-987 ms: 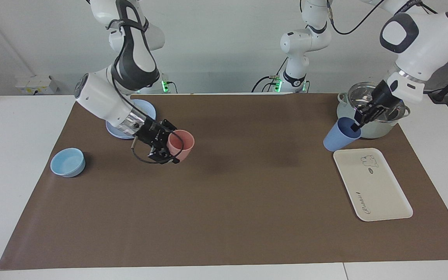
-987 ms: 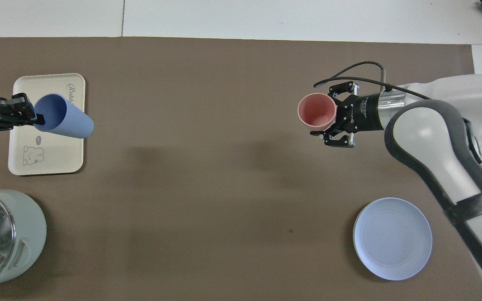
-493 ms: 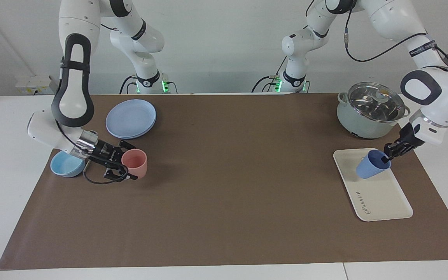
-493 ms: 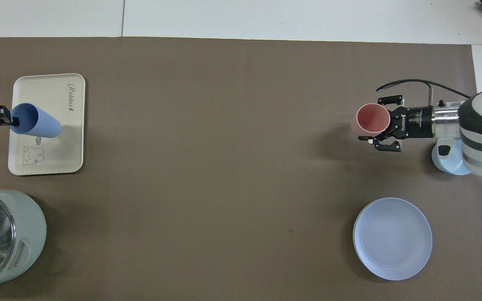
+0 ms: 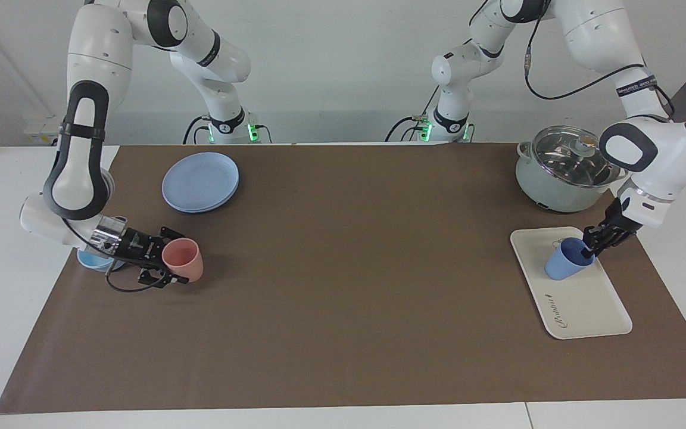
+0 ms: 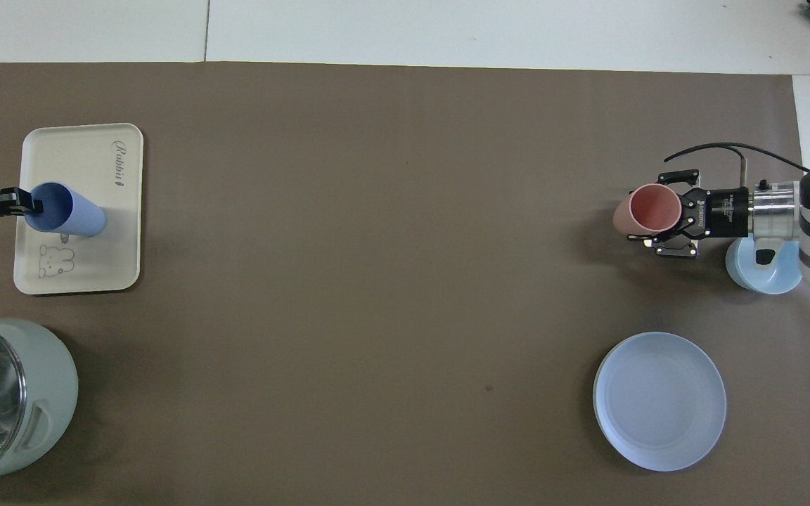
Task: Place cup on tray
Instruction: 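Lower the cup onto the tray with the left gripper, then open the left gripper and draw it back from the cup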
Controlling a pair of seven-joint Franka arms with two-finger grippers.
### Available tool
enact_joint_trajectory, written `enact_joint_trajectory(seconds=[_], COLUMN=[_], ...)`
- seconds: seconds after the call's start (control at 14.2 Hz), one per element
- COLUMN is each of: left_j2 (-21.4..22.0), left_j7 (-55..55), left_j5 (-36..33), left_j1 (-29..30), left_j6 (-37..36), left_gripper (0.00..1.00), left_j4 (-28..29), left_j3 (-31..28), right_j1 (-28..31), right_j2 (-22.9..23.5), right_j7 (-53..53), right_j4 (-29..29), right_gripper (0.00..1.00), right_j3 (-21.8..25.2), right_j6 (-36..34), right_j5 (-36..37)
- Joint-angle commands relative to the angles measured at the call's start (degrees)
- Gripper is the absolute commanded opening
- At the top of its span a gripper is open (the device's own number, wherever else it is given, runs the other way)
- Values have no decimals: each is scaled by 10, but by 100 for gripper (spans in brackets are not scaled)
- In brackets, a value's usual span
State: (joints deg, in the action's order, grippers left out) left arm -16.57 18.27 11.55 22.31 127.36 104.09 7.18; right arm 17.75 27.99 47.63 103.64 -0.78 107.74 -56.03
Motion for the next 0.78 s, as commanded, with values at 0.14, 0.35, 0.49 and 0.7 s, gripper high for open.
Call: enact_joint_trajectory(seconds=[0.14,0.35,0.49,0.7], left_j2=[53,86,119,157], left_j7=[-6,-50,-95,-149], left_j5=[-106,-107,-107,-107], left_j1=[-56,-104,-137,-187], left_j6=[-171,-224,-256,-280], left_gripper=[100,100,100,100], left_j4=[-78,-78,-65,-30], left_j3=[7,6,10,11], right_j1=[23,24,24,25], right_j2=[17,16,12,7], right_j7=[-28,-31,-32,-35], right_j4=[-20,-4,15,28], right_gripper=[0,0,0,95], right_j3=[-6,-5,-5,-3], right_j6=[-10,3,30,55], right_j5=[7,1,-1,0])
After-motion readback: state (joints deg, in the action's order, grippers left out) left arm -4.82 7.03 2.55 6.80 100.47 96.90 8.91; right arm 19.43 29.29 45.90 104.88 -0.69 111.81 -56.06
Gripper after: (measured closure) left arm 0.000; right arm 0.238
